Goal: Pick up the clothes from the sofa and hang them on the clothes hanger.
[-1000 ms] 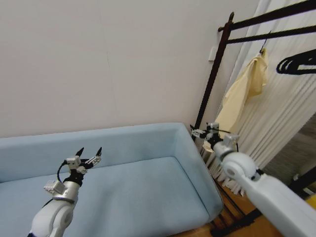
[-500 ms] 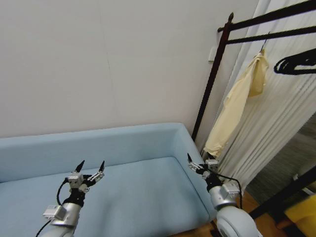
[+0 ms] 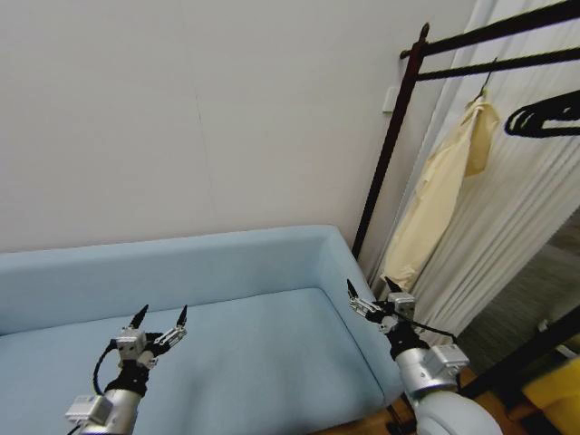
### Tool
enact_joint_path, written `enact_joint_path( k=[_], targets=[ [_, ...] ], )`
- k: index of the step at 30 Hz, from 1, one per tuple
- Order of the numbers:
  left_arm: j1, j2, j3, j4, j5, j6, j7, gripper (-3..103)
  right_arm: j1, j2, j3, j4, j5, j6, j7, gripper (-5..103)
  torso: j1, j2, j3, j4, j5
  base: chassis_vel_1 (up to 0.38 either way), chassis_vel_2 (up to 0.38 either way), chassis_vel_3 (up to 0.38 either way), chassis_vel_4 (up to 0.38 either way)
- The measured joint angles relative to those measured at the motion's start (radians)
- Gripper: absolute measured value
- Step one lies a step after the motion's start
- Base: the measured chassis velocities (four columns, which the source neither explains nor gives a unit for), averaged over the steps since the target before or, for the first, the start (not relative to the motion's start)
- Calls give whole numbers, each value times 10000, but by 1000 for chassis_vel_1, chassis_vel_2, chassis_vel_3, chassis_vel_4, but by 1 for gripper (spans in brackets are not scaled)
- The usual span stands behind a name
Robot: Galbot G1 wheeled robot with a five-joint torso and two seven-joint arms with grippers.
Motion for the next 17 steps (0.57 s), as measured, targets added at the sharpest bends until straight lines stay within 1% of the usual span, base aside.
enact_joint_path(
  k=[17],
  targets=[
    [-16,24,2,-7,-37,13,-23,100,66,20,-88,-122,-129,10,6,100,0,0,0,0,0,0,0,0,0]
  ],
)
